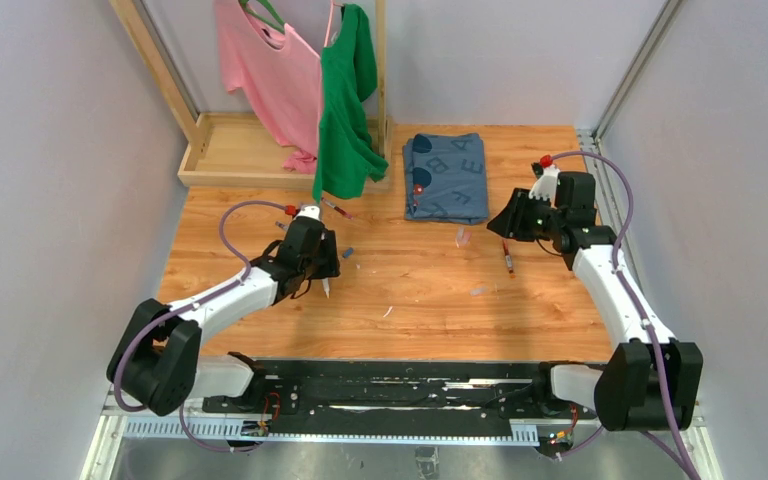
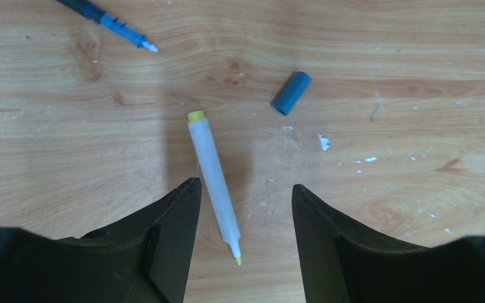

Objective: Insert the pens into the pen caps
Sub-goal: Pick up the pen from the center of the board.

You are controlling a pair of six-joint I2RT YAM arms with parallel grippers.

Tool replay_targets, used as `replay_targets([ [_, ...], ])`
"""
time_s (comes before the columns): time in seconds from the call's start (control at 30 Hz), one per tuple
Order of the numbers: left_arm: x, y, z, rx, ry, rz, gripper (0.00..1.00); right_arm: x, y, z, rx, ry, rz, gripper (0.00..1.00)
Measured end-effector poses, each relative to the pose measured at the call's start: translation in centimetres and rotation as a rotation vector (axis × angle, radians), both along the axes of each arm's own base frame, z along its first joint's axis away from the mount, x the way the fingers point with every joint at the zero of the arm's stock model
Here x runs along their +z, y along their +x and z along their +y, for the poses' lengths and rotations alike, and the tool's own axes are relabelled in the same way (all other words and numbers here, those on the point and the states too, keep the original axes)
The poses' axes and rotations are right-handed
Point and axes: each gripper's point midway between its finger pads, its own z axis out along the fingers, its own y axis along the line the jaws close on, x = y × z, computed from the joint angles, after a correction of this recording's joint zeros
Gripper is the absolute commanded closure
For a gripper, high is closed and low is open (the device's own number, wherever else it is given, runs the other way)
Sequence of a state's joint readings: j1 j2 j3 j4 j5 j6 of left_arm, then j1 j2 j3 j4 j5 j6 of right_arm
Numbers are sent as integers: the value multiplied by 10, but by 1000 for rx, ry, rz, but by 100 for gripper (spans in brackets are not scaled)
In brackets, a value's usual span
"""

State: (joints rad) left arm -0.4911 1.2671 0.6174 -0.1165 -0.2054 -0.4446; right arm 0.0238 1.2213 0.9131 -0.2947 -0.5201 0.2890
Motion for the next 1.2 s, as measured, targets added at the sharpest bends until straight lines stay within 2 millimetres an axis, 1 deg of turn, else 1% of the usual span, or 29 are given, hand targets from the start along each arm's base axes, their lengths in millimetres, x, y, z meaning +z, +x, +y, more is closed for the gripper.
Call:
replay_targets([
  [0.1,-8,0,6,19,35,16,48,10,-4,4,13,18,-39,66],
  [0.13,-10,0,8,24,45,21,53,12,-6,5,15,22,-47,67],
  [0.17,-12,1,8,25,55,28,57,15,-7,6,17,28,-56,67],
  [0.33,-24,4,9,19,93,67,58,16,-12,9,25,44,-63,68],
  [0.5,-29,5,10,25,110,82,58,14,-17,12,38,58,-59,68],
  [0.57,-31,5,10,27,116,88,66,14,-18,13,40,63,-61,69],
  [0.6,-32,5,11,28,119,92,68,14,-19,14,42,66,-60,69],
  [0.83,-46,3,13,25,159,143,67,17,-21,17,49,80,-65,69],
  [0.9,-46,5,14,27,163,143,67,18,-23,19,56,82,-71,69],
  [0.93,-46,5,14,29,166,144,71,19,-24,20,61,84,-72,69],
  [1.03,-46,5,15,34,172,145,86,20,-28,24,75,88,-77,69],
  [1.13,-46,5,16,38,172,145,98,21,-29,25,80,89,-83,68],
  [1.2,-46,5,15,46,160,138,100,22,-30,27,87,91,-93,68],
])
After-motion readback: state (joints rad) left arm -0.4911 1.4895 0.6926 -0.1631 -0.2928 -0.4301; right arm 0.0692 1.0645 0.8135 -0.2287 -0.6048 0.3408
